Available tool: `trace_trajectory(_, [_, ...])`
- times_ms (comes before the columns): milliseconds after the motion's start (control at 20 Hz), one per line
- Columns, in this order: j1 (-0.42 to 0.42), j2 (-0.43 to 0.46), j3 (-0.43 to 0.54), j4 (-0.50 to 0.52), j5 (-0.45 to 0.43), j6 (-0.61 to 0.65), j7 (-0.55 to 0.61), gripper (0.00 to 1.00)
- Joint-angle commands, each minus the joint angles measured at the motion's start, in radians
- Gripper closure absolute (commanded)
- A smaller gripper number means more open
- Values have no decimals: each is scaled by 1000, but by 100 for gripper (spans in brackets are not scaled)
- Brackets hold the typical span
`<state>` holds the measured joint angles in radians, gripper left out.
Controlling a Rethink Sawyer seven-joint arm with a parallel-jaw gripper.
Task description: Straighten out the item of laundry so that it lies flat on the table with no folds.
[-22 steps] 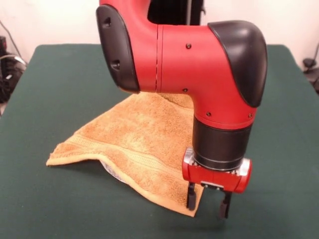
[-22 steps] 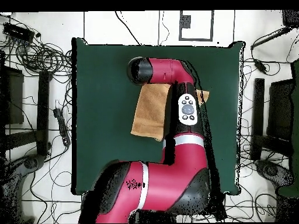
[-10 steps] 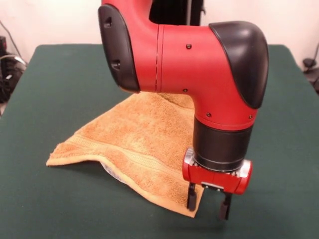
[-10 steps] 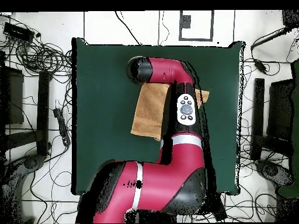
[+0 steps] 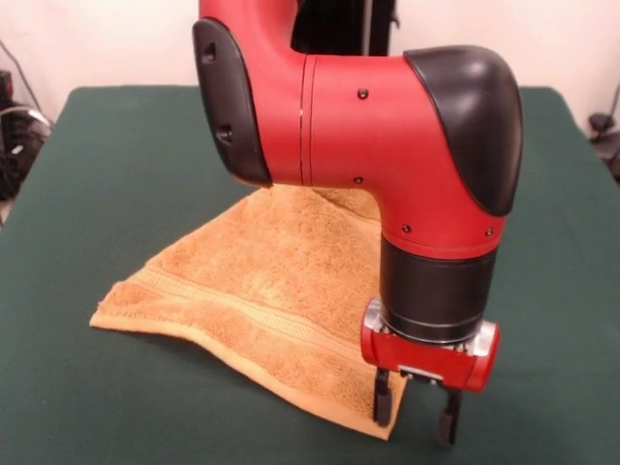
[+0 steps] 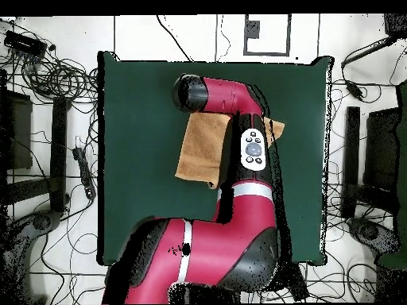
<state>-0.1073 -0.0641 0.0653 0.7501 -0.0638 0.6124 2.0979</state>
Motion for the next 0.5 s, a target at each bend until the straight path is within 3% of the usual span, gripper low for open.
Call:
trace_trajectory(50, [87,160,83,102,85,-101,293,0])
trace_trajectory(500, [95,169,58,104,123,-126,261,0])
